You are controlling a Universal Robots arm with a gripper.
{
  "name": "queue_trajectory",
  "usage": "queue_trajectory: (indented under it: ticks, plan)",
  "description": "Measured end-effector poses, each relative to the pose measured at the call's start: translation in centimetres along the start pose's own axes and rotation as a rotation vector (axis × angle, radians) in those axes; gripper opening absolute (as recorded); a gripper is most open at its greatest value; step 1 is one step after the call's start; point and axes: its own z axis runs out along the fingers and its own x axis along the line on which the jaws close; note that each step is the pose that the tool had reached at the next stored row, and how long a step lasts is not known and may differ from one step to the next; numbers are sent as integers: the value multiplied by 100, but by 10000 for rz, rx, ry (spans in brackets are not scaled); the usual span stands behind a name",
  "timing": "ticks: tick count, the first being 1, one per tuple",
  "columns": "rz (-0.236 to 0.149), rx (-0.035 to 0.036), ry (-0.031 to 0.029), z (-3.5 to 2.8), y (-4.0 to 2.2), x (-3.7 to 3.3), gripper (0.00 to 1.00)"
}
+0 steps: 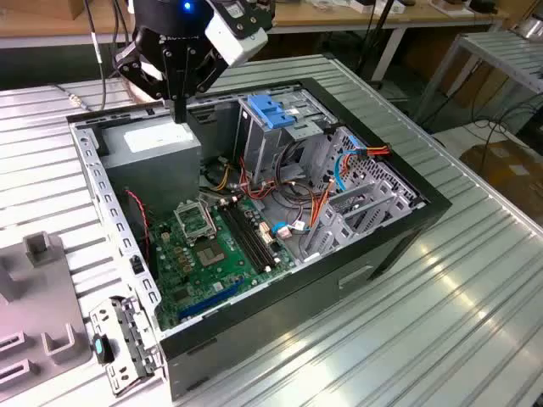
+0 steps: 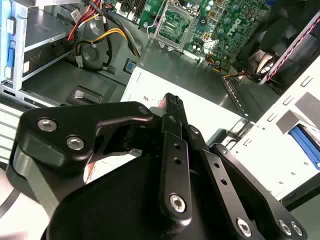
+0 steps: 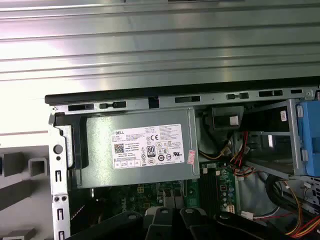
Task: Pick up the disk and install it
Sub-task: 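Reach for the disk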
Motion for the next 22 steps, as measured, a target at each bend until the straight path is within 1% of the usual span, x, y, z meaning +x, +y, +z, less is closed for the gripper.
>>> queue_trajectory:
  ticks: [7,21,22]
  plan:
    - [0,1,0,0,0,1,11]
    - [-1,0,0,-1,-2,29,11]
    - [0,1,1,-2,-4,59,11]
